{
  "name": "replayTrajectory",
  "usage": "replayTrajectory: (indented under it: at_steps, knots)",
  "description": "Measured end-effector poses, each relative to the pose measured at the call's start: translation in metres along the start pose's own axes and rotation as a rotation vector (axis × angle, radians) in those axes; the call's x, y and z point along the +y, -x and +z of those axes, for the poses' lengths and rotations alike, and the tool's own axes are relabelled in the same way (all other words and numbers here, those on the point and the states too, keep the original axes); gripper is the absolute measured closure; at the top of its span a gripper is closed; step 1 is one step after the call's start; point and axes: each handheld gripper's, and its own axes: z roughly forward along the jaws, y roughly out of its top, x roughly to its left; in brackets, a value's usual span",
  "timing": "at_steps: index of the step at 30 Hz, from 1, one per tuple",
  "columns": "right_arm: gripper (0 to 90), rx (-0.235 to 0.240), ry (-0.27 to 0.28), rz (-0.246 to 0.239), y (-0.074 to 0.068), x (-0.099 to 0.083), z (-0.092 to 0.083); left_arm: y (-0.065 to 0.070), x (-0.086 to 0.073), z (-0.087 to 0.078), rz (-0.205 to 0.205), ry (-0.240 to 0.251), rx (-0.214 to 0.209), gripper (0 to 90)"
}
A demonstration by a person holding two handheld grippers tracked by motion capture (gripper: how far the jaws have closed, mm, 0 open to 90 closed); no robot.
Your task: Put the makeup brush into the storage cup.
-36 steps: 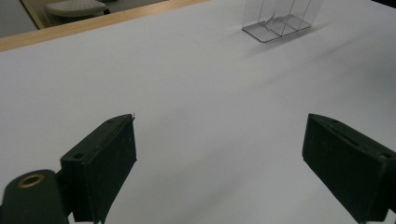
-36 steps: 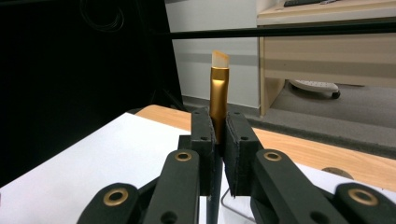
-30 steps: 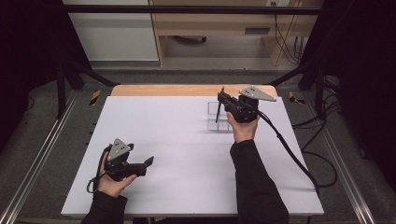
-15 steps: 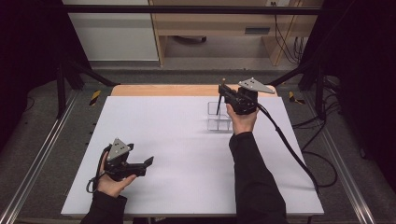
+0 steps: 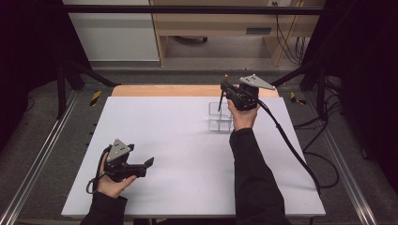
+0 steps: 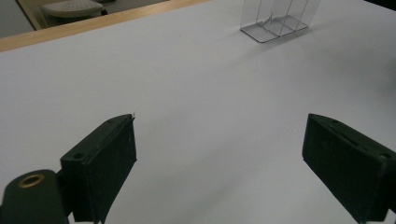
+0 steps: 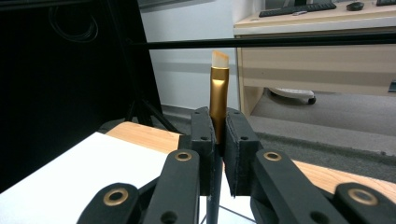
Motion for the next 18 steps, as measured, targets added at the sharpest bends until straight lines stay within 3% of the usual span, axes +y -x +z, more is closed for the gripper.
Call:
replayTrajectory:
  at_steps: [18]
  knots:
    - [83.7, -0.029, -0.016, -0.020, 0.000, -0.009, 0.020, -0.001, 0.000, -0.002, 0.003, 0.003, 0.001, 9.5]
